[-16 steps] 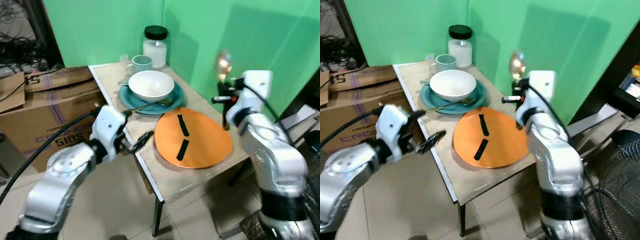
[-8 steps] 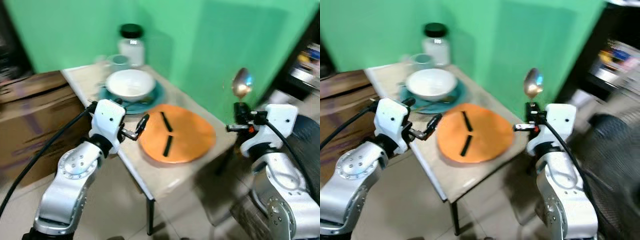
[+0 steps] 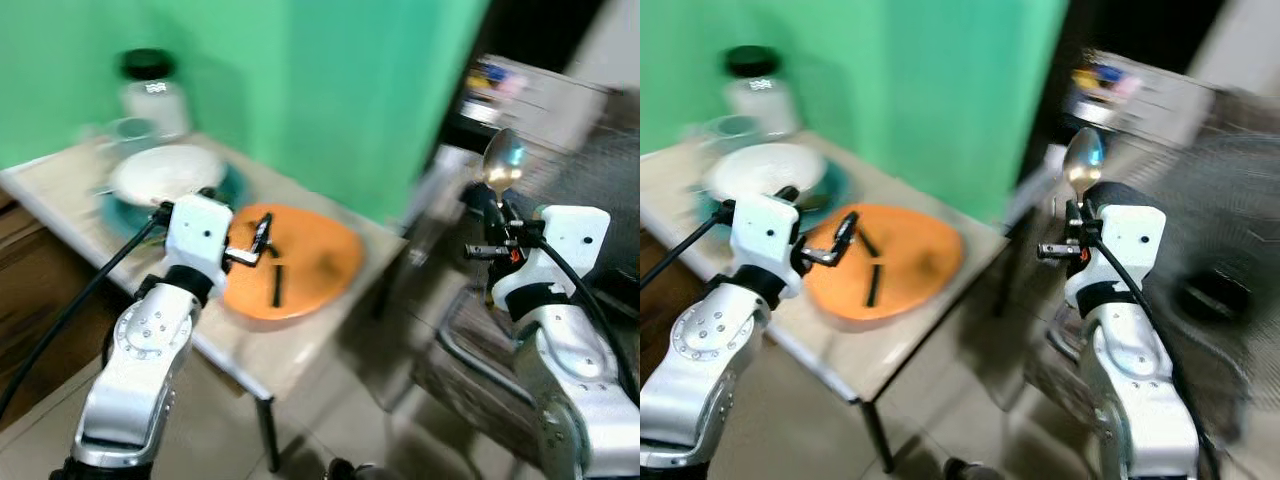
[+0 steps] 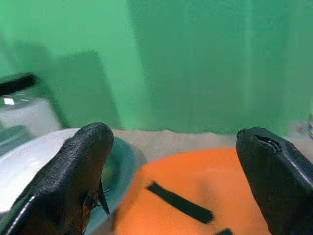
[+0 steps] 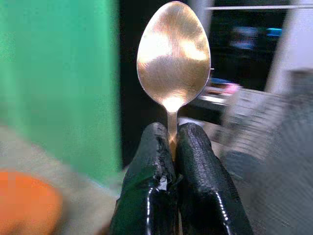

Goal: Setting the table

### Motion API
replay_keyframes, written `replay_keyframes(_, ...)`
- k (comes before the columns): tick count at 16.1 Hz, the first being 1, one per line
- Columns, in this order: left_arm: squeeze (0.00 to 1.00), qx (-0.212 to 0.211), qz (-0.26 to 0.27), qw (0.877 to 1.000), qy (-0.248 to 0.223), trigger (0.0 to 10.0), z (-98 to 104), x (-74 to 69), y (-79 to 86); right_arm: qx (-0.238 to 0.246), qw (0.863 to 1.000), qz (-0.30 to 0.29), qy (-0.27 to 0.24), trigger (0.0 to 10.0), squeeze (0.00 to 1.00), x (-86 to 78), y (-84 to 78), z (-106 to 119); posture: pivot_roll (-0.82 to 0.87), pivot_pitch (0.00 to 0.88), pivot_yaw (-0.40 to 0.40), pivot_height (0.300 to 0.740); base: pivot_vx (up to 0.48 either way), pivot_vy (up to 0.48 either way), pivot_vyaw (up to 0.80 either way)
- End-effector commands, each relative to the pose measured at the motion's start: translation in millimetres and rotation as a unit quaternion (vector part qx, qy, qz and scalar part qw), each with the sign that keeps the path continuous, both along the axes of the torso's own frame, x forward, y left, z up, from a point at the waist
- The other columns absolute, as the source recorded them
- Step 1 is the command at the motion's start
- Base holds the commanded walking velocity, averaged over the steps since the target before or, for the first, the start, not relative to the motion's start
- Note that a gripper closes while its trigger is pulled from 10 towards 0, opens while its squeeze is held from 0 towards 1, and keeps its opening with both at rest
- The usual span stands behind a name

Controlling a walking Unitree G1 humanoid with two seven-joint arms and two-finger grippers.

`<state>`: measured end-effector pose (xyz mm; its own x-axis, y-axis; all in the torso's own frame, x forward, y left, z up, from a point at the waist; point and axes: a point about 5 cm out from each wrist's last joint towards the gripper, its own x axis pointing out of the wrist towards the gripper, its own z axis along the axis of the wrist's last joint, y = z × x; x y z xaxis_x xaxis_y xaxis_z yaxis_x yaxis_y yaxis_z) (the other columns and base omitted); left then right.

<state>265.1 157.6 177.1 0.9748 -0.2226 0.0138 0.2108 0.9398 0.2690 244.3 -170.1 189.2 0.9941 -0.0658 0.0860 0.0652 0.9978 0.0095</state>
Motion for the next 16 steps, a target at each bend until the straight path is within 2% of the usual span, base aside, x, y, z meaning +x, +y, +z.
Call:
replay_keyframes(1, 0.0, -0.002, -0.003, 1.0, 0.006, 10.0, 1.6, 2.2, -2.0, -0.018, 0.999, -0.038, -0.013, 10.0, 0.0, 3.0, -7.1, 4.5, 0.05, 0.0, -0.046, 0.74, 0.0, 0.0, -0.79)
replay_keyframes(3, 0.0, -0.021, 0.002, 1.0, 0.008, 10.0, -0.1, -0.9, -1.1, 0.009, 1.0, 0.002, 0.017, 10.0, 0.0, 6.0, 1.6, -4.5, 0.06, 0.0, -0.058, 0.74, 0.0, 0.0, -0.79)
replay_keyframes(5, 0.0, -0.033, 0.002, 0.999, 0.009, 10.0, 1.0, -0.3, -2.9, 0.018, 0.999, 0.005, 0.041, 10.0, 0.0, 6.5, 1.6, -12.7, 0.07, 0.0, -0.056, 0.74, 0.0, 0.0, -0.8)
replay_keyframes(6, 0.0, -0.026, 0.006, 1.0, 0.011, 10.0, -0.3, 1.4, -1.6, 0.019, 0.999, 0.003, 0.047, 10.0, 0.0, 7.6, 2.9, -15.7, 0.07, 0.0, -0.056, 0.74, 0.0, 0.0, -0.8)
replay_keyframes(8, 0.0, -0.028, 0.011, 0.999, 0.012, 10.0, -1.3, 1.9, -1.5, 0.021, 0.999, 0.003, 0.048, 10.0, 0.0, 8.9, 3.9, -15.7, 0.06, 0.0, -0.061, 0.74, 0.0, 0.0, -0.8)
replay_keyframes(10, 0.0, -0.016, -0.011, 1.0, 0.006, 10.0, 0.3, 1.3, -8.2, 0.017, 0.999, -0.001, 0.046, 10.0, 0.0, 10.8, 3.3, -13.9, 0.06, 0.0, -0.066, 0.74, 0.0, 0.0, -0.8)
replay_keyframes(16, 0.0, -0.027, 0.001, 1.0, 0.013, 10.0, -0.1, 2.3, -3.5, 0.013, 0.999, -0.005, 0.052, 10.0, 0.0, 12.4, 1.3, -16.2, 0.07, 0.0, -0.068, 0.74, 0.0, 0.0, -0.8)
